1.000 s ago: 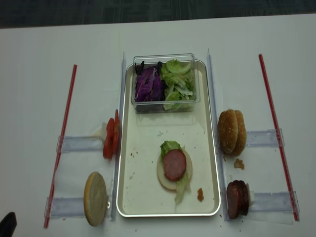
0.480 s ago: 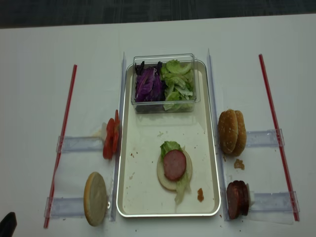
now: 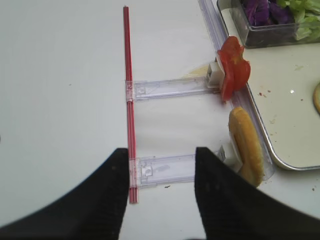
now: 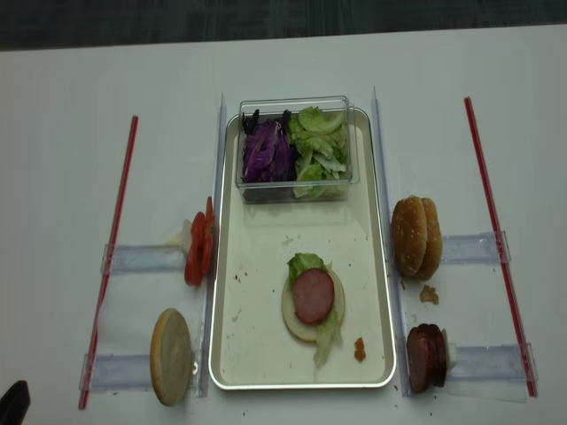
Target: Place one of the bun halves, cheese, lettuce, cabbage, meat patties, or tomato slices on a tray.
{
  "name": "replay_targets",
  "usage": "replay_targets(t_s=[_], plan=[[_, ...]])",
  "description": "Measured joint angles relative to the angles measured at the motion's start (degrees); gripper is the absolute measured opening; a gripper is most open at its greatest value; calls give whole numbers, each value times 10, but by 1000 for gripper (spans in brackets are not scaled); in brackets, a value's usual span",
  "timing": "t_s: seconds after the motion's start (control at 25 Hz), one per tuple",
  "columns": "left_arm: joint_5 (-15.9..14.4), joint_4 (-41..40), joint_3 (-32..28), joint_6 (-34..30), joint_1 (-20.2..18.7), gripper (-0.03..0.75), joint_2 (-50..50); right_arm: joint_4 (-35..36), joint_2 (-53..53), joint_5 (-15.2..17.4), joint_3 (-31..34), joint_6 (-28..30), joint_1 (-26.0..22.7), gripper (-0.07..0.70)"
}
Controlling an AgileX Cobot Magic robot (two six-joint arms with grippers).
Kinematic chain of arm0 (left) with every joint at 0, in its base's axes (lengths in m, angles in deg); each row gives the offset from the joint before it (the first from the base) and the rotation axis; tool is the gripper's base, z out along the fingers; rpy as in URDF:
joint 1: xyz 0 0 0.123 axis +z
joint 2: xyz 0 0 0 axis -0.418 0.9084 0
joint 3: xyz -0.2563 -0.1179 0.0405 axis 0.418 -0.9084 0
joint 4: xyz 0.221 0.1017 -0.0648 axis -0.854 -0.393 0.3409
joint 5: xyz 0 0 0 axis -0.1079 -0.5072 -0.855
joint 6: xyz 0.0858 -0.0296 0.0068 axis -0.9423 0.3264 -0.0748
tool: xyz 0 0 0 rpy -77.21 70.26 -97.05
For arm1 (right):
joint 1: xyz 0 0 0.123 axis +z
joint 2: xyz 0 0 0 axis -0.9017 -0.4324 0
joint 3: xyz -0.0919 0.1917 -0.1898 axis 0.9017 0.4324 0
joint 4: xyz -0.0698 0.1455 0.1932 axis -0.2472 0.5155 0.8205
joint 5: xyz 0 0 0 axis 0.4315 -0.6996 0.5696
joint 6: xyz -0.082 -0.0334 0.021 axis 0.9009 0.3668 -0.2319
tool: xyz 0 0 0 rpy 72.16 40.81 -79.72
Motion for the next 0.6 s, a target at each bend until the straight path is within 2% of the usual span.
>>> replay_targets(t_s=[0.6], plan=[[0,0,0,0,0,296,0,0,0,0,0,0,0,213]])
